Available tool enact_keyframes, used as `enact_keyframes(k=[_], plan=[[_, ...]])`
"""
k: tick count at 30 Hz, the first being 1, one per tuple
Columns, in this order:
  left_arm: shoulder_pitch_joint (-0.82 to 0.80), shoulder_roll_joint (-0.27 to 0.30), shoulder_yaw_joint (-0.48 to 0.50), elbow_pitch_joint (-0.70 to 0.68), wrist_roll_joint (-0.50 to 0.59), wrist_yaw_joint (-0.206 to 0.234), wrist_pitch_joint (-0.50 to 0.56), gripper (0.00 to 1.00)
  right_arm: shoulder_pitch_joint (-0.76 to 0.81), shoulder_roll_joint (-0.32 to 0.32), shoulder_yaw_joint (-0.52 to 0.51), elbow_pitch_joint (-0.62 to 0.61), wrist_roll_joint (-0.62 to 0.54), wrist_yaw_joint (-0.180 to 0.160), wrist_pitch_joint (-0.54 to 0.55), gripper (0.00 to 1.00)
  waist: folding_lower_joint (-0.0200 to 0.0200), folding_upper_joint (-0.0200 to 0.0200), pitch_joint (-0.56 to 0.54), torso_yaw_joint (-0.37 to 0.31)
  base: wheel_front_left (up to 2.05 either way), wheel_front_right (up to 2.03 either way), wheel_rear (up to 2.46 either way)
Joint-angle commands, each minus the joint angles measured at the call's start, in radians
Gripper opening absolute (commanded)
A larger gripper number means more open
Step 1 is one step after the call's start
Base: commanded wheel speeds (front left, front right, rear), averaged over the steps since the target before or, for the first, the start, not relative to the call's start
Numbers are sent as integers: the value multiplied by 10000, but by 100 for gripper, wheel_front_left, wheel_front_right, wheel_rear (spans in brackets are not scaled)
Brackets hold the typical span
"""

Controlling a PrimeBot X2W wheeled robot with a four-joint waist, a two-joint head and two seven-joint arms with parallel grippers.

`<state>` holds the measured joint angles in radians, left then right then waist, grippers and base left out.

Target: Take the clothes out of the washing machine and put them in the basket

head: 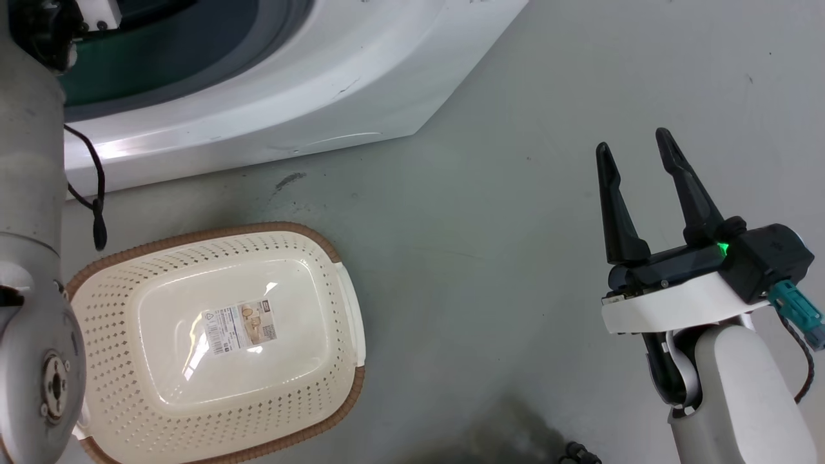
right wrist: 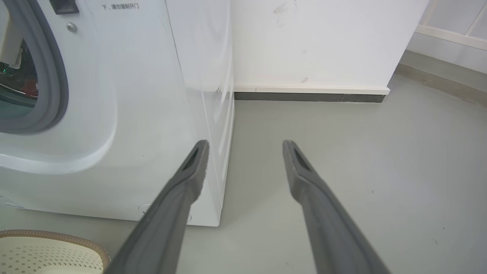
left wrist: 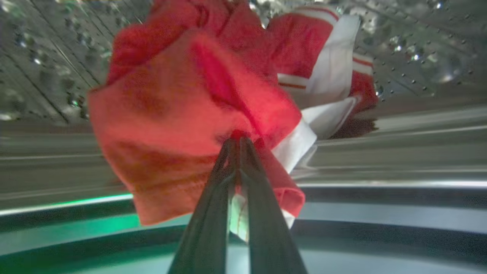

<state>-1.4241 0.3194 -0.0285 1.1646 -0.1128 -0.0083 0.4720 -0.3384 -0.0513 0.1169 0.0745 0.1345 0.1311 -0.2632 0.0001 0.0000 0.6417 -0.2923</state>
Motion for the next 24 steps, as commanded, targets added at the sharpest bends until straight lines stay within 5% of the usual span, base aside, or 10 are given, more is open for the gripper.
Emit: enact_keyframes(k=[1,7,18,24], plan=[[120,-1,-63,-126,53,43,-196,0,-81,18,-37,30,36,-7,-23,100,-1,0,-74,44,0,0,0],[607,-79,-285,-822,191,148,-1927,0,16,18,-162,42,-18,-7,-24,100,-1,0,-391,242,0,0,0],[2846,-728,-308,-1314,-164,121,-6658,0,740,17,-605,293,-316,-7,-23,100,-1,0,-2032,859,0,0,0],[4067,-1091,-95,-2084,-421,141,-7380,0,1225,17,-758,438,-443,-7,-23,100,-1,0,-3017,1174,0,0,0]])
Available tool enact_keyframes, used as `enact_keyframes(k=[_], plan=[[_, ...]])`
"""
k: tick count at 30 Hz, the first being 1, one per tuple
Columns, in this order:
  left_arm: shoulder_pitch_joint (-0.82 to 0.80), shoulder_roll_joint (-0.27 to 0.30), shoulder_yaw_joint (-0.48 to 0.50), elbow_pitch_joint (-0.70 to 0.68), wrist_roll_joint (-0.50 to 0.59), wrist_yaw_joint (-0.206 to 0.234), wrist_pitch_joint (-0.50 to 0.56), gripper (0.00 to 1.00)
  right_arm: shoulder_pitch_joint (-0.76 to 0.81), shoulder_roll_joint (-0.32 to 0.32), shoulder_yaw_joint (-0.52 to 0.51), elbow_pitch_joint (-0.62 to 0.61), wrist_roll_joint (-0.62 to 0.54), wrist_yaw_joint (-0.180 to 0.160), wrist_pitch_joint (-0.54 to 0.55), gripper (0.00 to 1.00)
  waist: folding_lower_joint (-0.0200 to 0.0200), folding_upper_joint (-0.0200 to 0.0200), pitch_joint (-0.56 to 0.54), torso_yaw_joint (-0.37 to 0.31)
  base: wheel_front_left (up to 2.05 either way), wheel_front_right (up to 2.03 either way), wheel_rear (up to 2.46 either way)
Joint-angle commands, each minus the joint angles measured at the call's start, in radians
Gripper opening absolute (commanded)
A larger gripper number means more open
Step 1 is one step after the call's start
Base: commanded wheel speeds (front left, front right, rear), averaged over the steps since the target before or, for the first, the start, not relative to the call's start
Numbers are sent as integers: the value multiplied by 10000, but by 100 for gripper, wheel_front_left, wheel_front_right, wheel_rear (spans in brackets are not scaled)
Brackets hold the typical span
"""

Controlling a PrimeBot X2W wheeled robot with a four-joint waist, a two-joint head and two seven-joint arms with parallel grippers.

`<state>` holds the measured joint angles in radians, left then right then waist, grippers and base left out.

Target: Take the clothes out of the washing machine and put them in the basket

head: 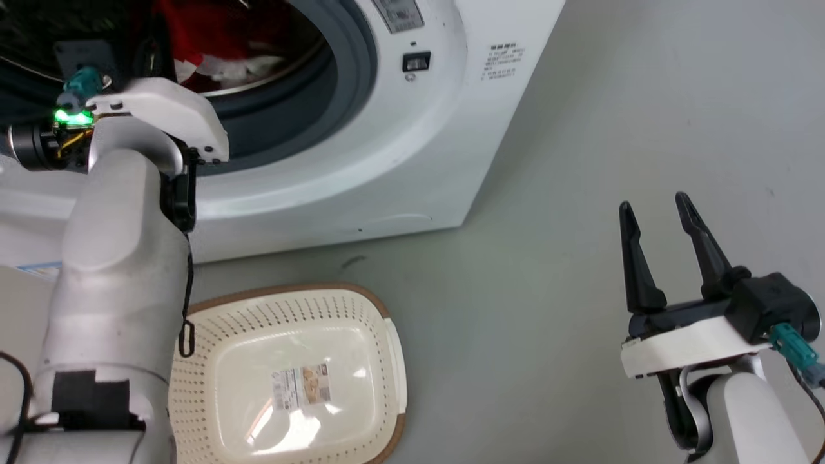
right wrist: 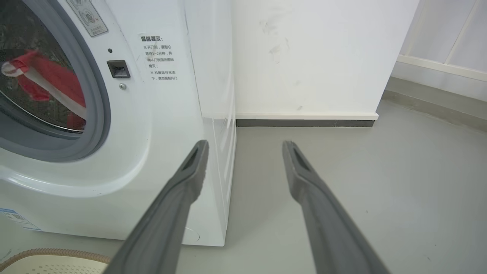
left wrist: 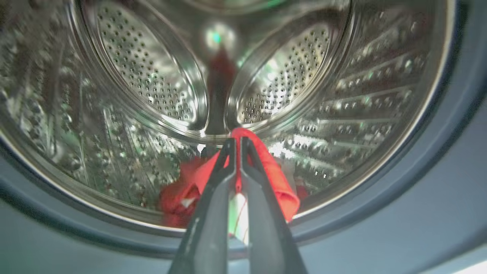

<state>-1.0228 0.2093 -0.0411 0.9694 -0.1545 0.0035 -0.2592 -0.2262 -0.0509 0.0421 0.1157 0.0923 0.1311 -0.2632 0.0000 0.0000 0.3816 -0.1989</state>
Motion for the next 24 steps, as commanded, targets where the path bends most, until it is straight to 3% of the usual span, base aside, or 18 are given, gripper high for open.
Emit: enact_keyframes(k=[1,8,16,23,24], plan=[[317,-36,107,-537,-49,45,-72,0,183,13,-30,43,-42,-7,-23,100,0,0,-558,276,0,0,0],[2185,-283,537,-2799,-26,-92,-83,0,759,12,-216,95,-90,-7,-23,100,0,0,-1464,529,0,0,0],[3881,-673,679,-4438,133,-282,-85,0,1417,10,-456,139,-22,-7,-23,100,0,0,-2354,833,0,0,0],[5053,-1007,409,-6385,295,-459,-63,0,1875,13,-626,-28,3,-7,-23,100,0,0,-2956,1199,0,0,0],[5551,-1132,228,-7333,368,-473,-63,0,2080,10,-670,-72,-32,-7,4,100,0,0,-3201,1371,0,0,0]])
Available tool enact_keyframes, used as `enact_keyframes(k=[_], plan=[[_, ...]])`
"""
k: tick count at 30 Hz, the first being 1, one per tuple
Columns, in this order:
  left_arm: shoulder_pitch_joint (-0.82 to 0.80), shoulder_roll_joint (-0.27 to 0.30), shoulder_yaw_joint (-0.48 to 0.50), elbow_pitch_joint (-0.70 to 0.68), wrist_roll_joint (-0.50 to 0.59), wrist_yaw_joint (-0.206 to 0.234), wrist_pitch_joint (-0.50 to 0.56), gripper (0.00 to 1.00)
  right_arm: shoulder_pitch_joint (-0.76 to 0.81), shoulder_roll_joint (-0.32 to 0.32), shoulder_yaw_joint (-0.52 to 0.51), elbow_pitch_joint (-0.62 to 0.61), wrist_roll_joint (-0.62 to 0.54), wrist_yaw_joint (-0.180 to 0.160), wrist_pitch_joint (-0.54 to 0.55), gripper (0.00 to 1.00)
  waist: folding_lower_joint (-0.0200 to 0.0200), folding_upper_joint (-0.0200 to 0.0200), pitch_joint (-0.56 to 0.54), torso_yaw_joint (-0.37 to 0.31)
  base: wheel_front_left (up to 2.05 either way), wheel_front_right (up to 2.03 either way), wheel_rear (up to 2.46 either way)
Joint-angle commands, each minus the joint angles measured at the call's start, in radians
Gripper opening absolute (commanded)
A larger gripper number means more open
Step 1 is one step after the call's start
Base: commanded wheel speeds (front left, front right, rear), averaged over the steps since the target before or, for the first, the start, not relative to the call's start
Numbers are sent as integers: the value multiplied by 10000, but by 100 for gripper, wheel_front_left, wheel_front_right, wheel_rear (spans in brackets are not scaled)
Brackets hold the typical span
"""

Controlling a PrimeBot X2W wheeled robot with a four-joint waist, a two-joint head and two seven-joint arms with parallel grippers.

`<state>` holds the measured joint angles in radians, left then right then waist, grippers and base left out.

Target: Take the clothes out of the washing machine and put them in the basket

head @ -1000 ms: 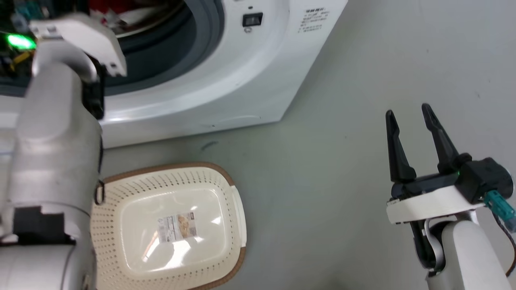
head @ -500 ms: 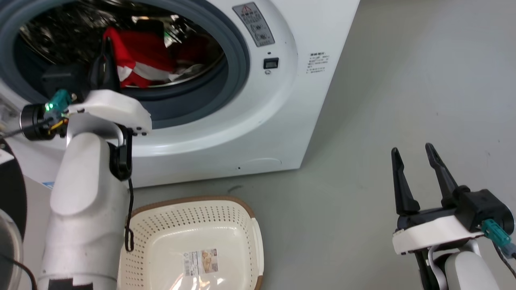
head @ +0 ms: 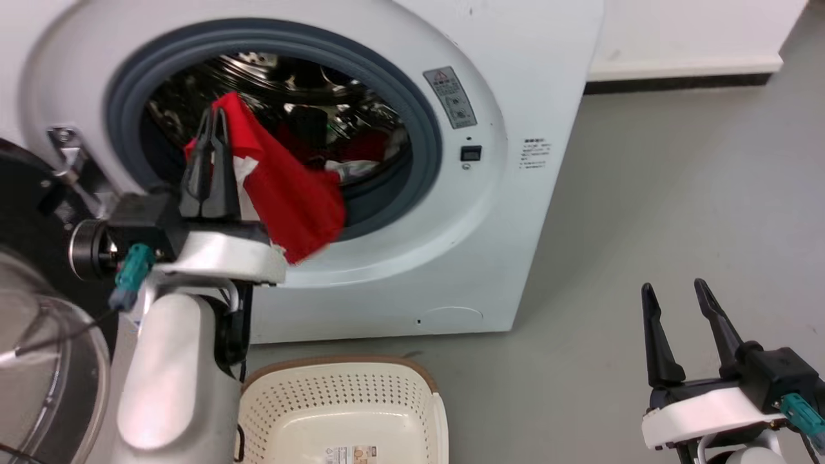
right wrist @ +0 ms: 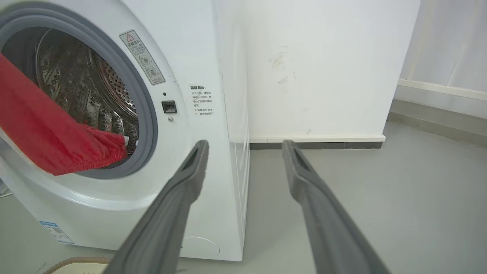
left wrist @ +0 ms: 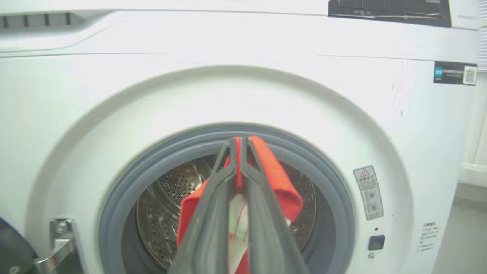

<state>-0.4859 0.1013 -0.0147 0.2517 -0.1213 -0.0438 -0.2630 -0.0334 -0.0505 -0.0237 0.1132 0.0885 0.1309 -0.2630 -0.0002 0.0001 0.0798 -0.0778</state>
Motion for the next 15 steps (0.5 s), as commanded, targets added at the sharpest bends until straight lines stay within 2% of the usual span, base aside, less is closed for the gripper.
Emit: enact_keyframes(k=[1,7,15], plan=[[350,-80,-105,-475,38,2,-23,0,222,6,-29,-62,-11,-5,19,100,2,-1,-246,221,0,0,0],[1116,-204,-611,-2474,130,39,73,0,444,6,-69,-254,-80,-5,161,100,2,-1,-476,557,0,0,0],[2089,-234,-992,-5191,308,263,709,0,603,6,-28,-457,-96,-5,320,100,2,-1,-547,821,0,0,0]])
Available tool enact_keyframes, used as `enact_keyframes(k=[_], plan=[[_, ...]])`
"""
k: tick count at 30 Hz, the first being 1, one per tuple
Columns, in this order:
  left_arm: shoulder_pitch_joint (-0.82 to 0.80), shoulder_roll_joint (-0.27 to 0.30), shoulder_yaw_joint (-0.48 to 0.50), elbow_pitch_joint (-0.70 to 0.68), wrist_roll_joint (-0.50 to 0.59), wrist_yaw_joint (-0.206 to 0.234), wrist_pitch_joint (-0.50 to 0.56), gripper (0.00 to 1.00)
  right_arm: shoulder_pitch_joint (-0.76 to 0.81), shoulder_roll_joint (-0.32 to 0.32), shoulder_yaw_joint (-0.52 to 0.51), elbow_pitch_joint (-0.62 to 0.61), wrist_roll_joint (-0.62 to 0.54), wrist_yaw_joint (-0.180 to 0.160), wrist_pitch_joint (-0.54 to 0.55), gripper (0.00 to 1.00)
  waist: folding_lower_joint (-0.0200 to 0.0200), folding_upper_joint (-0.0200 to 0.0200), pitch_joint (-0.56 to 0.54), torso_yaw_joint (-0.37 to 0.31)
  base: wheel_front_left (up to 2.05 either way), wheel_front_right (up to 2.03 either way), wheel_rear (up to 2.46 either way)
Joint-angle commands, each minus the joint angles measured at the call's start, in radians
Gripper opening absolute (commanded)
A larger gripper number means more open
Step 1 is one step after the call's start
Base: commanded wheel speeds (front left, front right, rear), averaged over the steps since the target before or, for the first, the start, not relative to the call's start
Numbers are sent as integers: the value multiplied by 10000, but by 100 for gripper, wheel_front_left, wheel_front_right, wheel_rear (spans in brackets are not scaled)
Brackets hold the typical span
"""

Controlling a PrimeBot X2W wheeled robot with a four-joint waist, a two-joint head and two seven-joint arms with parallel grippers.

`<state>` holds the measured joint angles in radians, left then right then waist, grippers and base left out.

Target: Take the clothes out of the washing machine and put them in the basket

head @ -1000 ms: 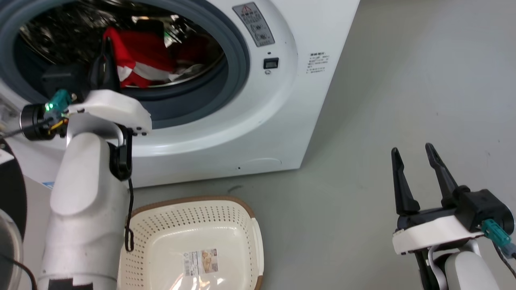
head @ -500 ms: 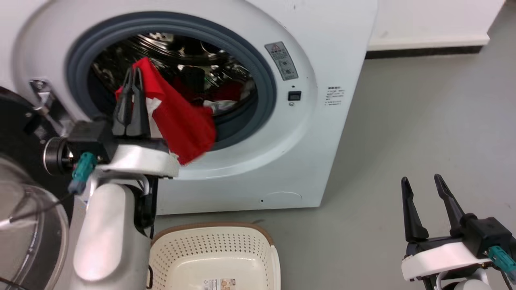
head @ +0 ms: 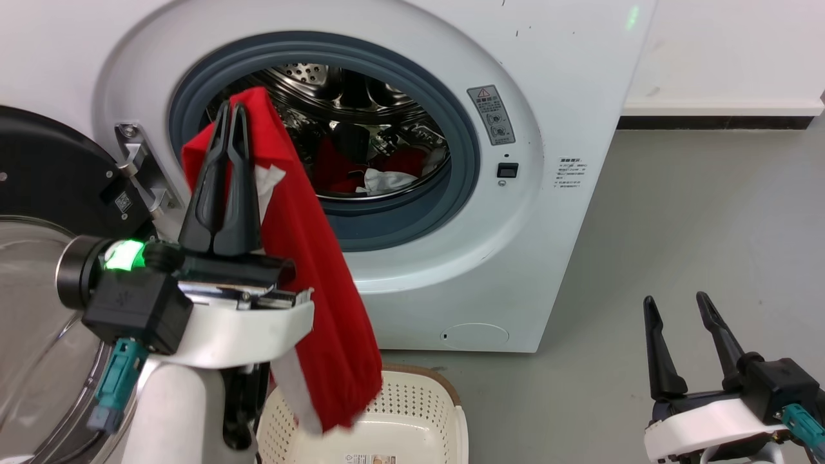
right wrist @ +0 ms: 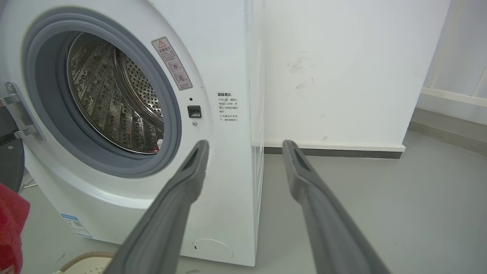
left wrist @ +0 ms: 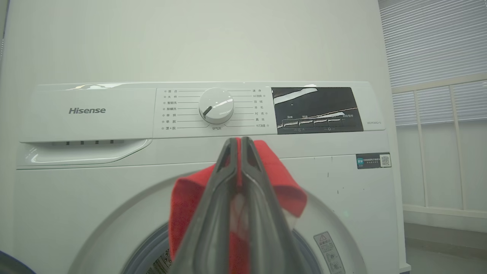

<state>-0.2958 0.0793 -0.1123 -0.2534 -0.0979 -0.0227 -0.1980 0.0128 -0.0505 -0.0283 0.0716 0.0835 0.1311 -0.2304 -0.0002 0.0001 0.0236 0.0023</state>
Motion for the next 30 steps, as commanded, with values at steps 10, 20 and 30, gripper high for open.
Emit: enact_keyframes(k=[10,20,30], plan=[[1992,-67,-296,237,-281,289,1016,0,-163,6,228,-241,-39,-7,78,100,2,-1,576,-75,0,0,0],[2567,-230,-766,4731,-1114,592,287,0,-750,8,272,-49,26,-5,-76,100,2,-1,1638,-209,0,0,0],[-167,-276,-550,9252,-1665,512,-611,0,-1825,8,935,-55,-19,-7,-175,100,2,-1,3540,-613,0,0,0]])
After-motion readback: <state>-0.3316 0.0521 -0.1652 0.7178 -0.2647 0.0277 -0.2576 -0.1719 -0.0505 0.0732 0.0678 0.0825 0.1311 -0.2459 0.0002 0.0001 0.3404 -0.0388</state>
